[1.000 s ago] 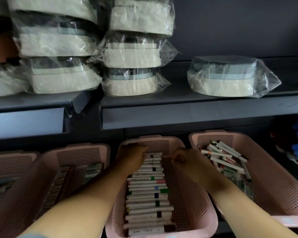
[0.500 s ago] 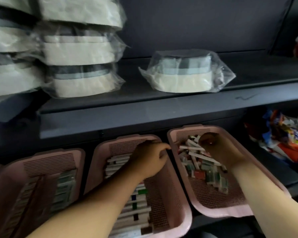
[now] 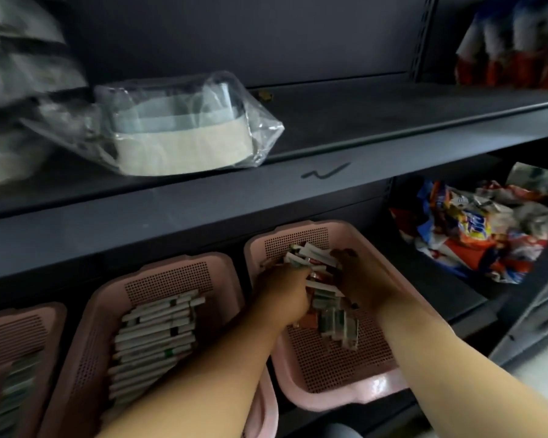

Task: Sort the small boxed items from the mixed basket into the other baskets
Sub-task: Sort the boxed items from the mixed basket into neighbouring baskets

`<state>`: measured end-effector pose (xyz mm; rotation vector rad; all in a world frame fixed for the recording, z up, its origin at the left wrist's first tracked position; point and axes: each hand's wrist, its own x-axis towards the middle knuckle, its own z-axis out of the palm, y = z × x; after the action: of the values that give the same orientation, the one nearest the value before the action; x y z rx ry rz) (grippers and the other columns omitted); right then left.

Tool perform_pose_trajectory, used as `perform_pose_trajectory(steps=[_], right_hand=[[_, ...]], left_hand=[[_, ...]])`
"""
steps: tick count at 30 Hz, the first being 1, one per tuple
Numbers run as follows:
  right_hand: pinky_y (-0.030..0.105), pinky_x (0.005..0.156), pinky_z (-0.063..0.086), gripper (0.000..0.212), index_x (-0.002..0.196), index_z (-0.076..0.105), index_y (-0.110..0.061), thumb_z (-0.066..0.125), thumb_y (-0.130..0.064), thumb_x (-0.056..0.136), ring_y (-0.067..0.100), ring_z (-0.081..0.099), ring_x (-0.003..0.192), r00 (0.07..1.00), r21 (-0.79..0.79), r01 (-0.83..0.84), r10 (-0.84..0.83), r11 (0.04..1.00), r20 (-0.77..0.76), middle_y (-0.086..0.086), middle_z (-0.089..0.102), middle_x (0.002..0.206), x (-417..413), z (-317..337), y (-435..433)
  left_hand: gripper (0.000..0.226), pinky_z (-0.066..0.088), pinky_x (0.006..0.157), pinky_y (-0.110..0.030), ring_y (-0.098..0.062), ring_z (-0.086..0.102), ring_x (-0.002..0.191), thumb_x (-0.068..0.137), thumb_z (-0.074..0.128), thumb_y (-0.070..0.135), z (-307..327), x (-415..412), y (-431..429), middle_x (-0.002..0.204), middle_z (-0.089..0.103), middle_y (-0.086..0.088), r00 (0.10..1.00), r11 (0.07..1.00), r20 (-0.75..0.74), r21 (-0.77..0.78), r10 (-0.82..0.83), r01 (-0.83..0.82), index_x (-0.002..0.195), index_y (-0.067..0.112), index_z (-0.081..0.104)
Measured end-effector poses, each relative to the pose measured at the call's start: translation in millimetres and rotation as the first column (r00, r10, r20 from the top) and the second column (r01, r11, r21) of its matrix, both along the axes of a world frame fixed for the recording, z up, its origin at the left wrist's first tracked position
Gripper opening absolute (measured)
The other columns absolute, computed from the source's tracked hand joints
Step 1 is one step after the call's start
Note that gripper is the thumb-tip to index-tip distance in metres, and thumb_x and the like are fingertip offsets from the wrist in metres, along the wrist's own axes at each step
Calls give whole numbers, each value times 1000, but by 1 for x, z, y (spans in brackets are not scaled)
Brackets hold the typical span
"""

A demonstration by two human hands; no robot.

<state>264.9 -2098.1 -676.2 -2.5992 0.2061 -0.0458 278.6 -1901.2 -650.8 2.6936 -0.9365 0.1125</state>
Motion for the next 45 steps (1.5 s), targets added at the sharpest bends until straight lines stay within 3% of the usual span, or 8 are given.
perform_pose_trajectory(steps=[3, 6, 10, 16, 23, 28, 33, 45], right_hand=[[46, 116, 33, 69, 157, 22, -24, 46, -52, 99, 28, 39, 141, 990, -178, 17, -42, 984, -138, 8, 33, 159, 3, 2, 15], [48, 105, 45, 51, 144, 45, -19, 55, -37, 98, 32, 53, 126, 994, -185, 62, -76, 981, -72, 11, 52, 141, 1, 4, 13], [33, 72, 52, 17, 113, 60, -23, 56, -23, 96, 19, 65, 89, 996, -246, 41, -60, 968, -71, 2, 67, 106, -1, -2, 9], [32, 82, 56, 23, 118, 59, -35, 61, -39, 96, 3, 64, 86, 992, -107, 25, -37, 994, -117, -11, 66, 99, -2, 1, 7], [28, 87, 50, 17, 115, 61, -34, 55, -32, 100, 0, 60, 89, 996, -23, 9, -11, 1000, -87, -12, 65, 103, -1, 8, 6], [19, 71, 39, 15, 115, 60, -29, 51, -28, 102, -4, 52, 80, 997, -48, -16, 13, 999, -75, -14, 59, 97, -2, 12, 8], [19, 83, 36, 28, 130, 57, -19, 48, -26, 104, 0, 48, 86, 995, -83, -76, 70, 994, -71, -2, 62, 122, -8, 21, 13], [23, 77, 43, 7, 107, 55, -33, 50, -31, 103, 0, 55, 81, 998, 40, 25, -23, 999, -55, -8, 62, 98, -11, 30, 15]], left_hand=[[33, 54, 94, -33, -26, 67, 111, 93, 63, 28, -8, 7, -7, 122, 71, -2, 998, 990, 37, 128, 50, -54, 125, 25, 70], [21, 49, 80, -31, -26, 67, 102, 97, 60, 23, -15, 10, -8, 114, 72, -5, 996, 968, 52, 240, 66, -76, 114, 18, 73], [21, 51, 82, -34, -28, 67, 103, 98, 63, 26, -16, 12, -8, 111, 70, -6, 995, 956, 70, 278, 72, -89, 114, 18, 74], [9, 56, 75, -30, -19, 68, 83, 91, 72, 28, -13, 13, -2, 85, 69, 3, 997, 991, 20, 115, 72, -74, 89, 22, 77], [8, 50, 84, -24, -9, 57, 99, 87, 78, 33, -13, 14, 6, 101, 59, 12, 999, 984, 6, -170, 51, -49, 94, 31, 82], [9, 44, 62, -9, 8, 66, 75, 82, 85, 38, -2, 10, 10, 80, 73, 20, 965, 941, -256, -313, 48, -130, 89, 37, 81], [15, 55, 69, -20, 6, 67, 76, 77, 90, 33, 2, 9, 12, 80, 73, 21, 930, 876, -368, -442, 21, -194, 86, 38, 79], [8, 61, 69, -25, -1, 71, 77, 87, 83, 31, 13, 11, 14, 90, 75, 10, 878, 797, -478, -528, 7, -294, 89, 36, 77]])
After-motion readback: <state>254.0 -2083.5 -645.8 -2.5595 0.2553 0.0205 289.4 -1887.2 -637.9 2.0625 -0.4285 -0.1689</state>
